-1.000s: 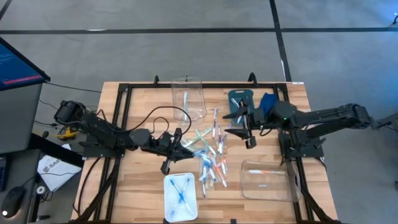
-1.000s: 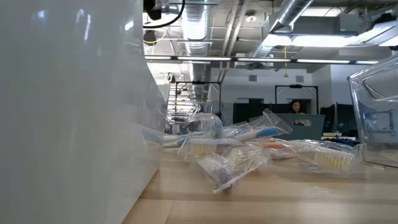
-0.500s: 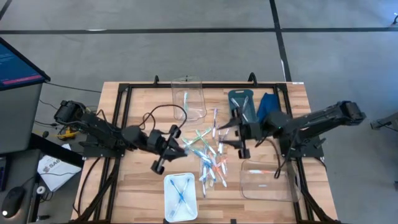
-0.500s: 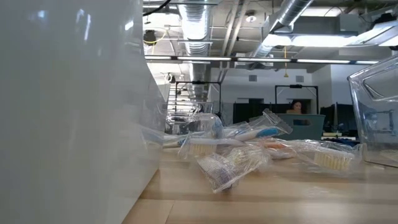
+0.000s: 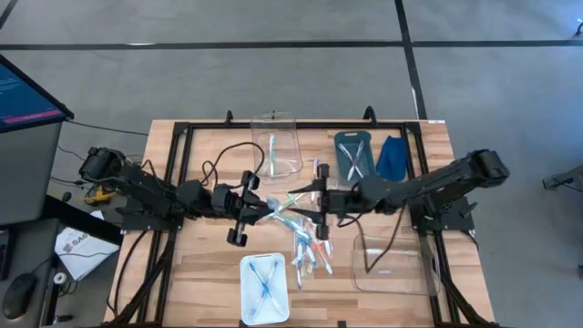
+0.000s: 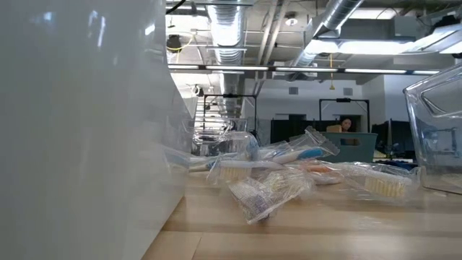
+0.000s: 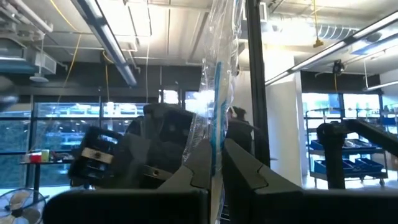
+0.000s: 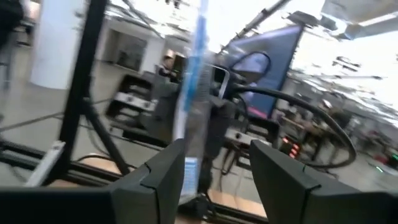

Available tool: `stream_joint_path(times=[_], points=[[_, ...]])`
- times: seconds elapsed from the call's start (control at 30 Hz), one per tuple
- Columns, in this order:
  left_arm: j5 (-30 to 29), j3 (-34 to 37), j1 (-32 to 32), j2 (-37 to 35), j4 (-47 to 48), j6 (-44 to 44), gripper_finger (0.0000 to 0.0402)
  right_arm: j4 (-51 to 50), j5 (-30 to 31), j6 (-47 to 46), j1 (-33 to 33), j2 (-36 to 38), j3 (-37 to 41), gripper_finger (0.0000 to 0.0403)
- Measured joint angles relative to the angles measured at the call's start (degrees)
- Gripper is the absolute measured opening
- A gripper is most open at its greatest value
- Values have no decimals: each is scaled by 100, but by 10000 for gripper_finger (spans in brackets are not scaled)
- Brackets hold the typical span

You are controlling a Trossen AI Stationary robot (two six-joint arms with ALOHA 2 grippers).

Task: Pick & Place Toothbrushes
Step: Put the blue toothbrush into the white bin

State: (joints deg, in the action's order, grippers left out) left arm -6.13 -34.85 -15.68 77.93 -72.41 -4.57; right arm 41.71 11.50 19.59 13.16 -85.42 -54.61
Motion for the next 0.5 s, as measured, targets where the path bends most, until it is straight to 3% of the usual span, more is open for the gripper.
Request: stream_joint_path(times=[0.17, 0.5], points=[[0, 2, 0, 0, 105, -12, 8, -580, 472, -41, 62, -121, -337, 199], [-29, 0, 2, 0, 191, -106, 8, -1018, 486, -329, 226, -121, -558, 264]])
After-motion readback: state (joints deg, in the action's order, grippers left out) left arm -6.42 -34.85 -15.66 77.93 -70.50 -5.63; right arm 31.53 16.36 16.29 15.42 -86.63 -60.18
